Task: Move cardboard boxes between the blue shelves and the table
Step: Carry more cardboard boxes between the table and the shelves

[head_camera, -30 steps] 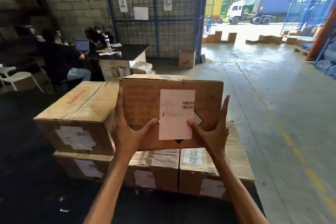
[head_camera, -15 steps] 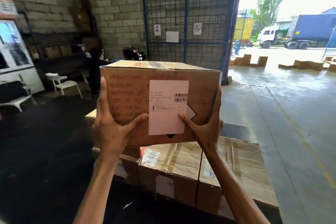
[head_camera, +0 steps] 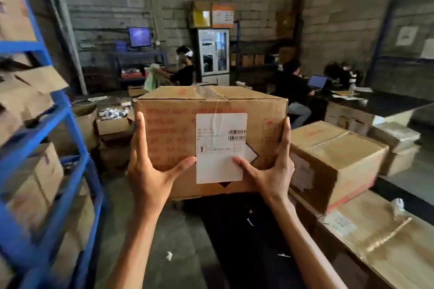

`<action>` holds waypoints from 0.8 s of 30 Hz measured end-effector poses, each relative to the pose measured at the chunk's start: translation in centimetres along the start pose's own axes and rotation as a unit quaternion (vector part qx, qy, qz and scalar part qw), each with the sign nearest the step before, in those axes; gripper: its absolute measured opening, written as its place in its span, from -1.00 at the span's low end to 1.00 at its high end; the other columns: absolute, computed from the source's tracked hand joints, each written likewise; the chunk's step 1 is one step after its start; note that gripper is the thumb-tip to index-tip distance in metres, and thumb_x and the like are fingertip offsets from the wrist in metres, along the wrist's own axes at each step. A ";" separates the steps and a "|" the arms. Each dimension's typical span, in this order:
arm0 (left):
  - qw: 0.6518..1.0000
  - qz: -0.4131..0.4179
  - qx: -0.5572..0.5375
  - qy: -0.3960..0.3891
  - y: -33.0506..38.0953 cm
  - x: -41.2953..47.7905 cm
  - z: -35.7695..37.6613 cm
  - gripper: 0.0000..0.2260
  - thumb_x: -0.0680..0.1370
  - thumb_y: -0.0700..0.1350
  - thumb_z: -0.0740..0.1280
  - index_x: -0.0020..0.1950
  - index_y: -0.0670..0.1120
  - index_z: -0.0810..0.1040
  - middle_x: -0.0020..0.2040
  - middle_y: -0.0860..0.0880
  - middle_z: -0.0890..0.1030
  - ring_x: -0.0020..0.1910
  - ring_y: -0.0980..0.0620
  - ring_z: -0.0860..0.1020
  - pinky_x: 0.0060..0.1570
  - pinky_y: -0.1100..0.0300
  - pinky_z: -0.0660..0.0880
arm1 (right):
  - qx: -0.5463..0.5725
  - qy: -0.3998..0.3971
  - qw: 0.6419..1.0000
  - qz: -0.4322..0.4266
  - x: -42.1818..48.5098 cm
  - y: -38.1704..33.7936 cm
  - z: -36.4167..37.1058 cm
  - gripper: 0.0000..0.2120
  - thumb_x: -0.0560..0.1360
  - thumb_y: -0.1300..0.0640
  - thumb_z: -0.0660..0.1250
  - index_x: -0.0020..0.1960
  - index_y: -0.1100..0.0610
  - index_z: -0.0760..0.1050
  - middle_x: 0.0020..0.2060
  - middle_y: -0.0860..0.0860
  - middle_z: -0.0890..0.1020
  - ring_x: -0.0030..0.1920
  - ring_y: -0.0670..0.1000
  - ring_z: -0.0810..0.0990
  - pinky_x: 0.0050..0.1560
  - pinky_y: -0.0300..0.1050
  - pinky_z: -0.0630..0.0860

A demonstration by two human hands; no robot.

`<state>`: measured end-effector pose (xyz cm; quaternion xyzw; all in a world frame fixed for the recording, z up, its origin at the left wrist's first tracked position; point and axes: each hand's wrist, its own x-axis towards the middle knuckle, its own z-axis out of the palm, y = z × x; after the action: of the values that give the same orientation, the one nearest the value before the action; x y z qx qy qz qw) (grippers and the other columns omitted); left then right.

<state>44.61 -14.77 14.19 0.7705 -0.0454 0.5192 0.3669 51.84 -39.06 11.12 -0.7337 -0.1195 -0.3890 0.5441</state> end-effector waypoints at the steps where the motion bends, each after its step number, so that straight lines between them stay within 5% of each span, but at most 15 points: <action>1: 0.999 -0.011 0.028 0.016 -0.7 -0.2 -2.2 0.14 0.28 0.45 0.49 0.69 0.12 0.01 0.60 0.16 0.27 0.53 0.26 0.29 0.44 0.39 0.25 | 0.024 -0.025 0.999 -0.001 -0.6 -0.8 2.1 0.29 0.16 -0.60 0.48 0.68 -0.26 -0.12 0.42 -0.69 0.11 0.37 -0.61 0.18 0.45 -0.10 0.23; 4: 0.990 -0.033 0.111 0.078 -2.0 -1.1 -8.6 0.13 0.26 0.45 0.48 0.69 0.14 0.03 0.56 0.23 0.27 0.47 0.37 0.28 0.36 0.43 0.26 | 0.091 -0.110 0.990 0.007 -2.7 -3.8 7.9 0.30 0.15 -0.57 0.52 0.67 -0.31 -0.11 0.36 -0.70 0.21 0.36 -0.53 0.31 0.46 -0.10 0.34; 9: 0.968 -0.082 0.177 0.156 -2.4 -3.4 -18.2 0.15 0.23 0.48 0.49 0.68 0.17 0.04 0.54 0.05 0.41 0.46 0.09 0.43 0.35 0.11 0.43 | 0.197 -0.243 0.950 0.010 -6.7 -9.6 14.8 0.30 0.12 -0.56 0.55 0.64 -0.38 -0.14 0.41 -0.41 0.41 0.40 -0.21 0.46 0.47 -0.02 0.39; 13: 0.940 -0.101 0.240 0.219 -0.9 -6.1 -24.7 0.14 0.22 0.50 0.49 0.67 0.22 0.04 0.52 0.05 0.44 0.46 0.21 0.42 0.33 0.50 0.28 | 0.258 -0.308 0.916 -0.011 -10.3 -14.4 18.9 0.33 0.11 -0.58 0.53 0.64 -0.39 -0.19 0.29 -0.61 0.34 0.32 -0.38 0.41 0.43 -0.13 0.34; 16: 0.911 -0.107 0.295 0.266 0.6 -8.0 -28.9 0.13 0.23 0.41 0.55 0.67 0.20 0.06 0.52 0.13 0.43 0.46 0.30 0.38 0.31 0.56 0.25 | 0.295 -0.350 0.889 -0.029 -13.4 -18.5 20.9 0.30 0.11 -0.62 0.47 0.65 -0.37 -0.15 0.30 -0.41 0.48 0.28 -0.30 0.49 0.38 -0.09 0.45; 19: 0.875 -0.122 0.350 0.312 2.1 -9.9 -33.1 0.15 0.19 0.34 0.63 0.64 0.30 0.05 0.47 0.42 0.30 0.42 0.51 0.26 0.31 0.62 0.17 | 0.332 -0.403 0.852 -0.046 -16.5 -22.6 22.6 0.28 0.11 -0.63 0.44 0.65 -0.37 -0.14 0.37 -0.20 0.57 0.31 -0.07 0.59 0.36 -0.03 0.49; 24: 0.815 -0.168 0.423 0.358 4.3 -12.9 -38.6 0.16 0.17 0.43 0.52 0.65 0.31 0.01 0.51 0.32 0.31 0.40 0.43 0.31 0.35 0.25 0.31 | 0.372 -0.450 0.810 -0.058 -22.2 -27.5 24.6 0.27 0.12 -0.56 0.50 0.63 -0.41 -0.14 0.40 -0.21 0.55 0.31 -0.03 0.59 0.32 0.01 0.48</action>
<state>7.12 1.72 13.08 0.6055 0.4432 0.6566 0.0763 31.36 -1.22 12.42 -0.5601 -0.5285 0.0280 0.6373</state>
